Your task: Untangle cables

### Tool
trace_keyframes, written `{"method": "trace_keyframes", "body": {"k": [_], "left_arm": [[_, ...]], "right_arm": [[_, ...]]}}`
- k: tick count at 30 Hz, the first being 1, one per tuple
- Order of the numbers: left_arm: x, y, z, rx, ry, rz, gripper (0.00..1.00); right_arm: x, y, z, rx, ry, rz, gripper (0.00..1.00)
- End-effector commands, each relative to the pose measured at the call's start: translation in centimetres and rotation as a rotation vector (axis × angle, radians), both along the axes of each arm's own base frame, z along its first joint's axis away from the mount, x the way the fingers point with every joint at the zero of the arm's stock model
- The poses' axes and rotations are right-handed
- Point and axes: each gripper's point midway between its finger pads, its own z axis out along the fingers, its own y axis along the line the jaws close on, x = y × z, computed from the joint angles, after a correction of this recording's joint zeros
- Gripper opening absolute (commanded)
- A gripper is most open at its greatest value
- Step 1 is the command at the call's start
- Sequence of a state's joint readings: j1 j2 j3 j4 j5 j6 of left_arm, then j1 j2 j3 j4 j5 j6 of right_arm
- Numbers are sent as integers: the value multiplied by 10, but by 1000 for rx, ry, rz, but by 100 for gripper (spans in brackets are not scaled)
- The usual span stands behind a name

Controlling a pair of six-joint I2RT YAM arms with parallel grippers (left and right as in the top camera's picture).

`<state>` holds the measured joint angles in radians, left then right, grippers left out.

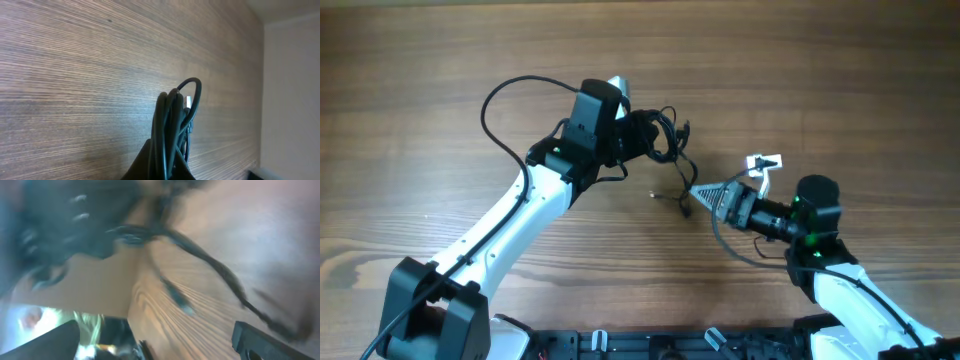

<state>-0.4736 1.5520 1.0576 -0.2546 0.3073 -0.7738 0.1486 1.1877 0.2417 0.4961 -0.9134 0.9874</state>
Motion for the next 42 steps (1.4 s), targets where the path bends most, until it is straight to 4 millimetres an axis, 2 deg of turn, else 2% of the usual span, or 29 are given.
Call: {"method": "trace_keyframes", "body": {"k": [1,4,6,10,16,21,27,33,37,42], "left_arm": [[3,2,12,-30,-6,41,4],[1,0,12,-29,-2,35,4],[-2,-1,10,-24,7,30,4],[-8,-4,5,-56,78,77,4],[-9,-6,6,-178,225,235,4],[-12,-12,4,-174,232,269,4],[-17,-19,3,-152,219,267,4],[-27,-17,-9,-56,207,303,4],[-29,-13,-14,-24,205,315,4],[-27,-9,-15,46,142,262,4]], "right_arm": [[4,-22,-43,9,393,-253,100],[3,-22,-44,9,406,-257,99],[7,-20,-37,34,385,-254,90],[14,-13,-14,115,335,-222,83],[21,-12,-4,170,350,-258,60],[25,-14,1,211,375,-286,41],[28,-16,2,223,382,-313,36],[29,-16,3,206,351,-307,13],[29,-16,3,178,306,-294,6],[29,-16,3,98,173,-252,4]]}}
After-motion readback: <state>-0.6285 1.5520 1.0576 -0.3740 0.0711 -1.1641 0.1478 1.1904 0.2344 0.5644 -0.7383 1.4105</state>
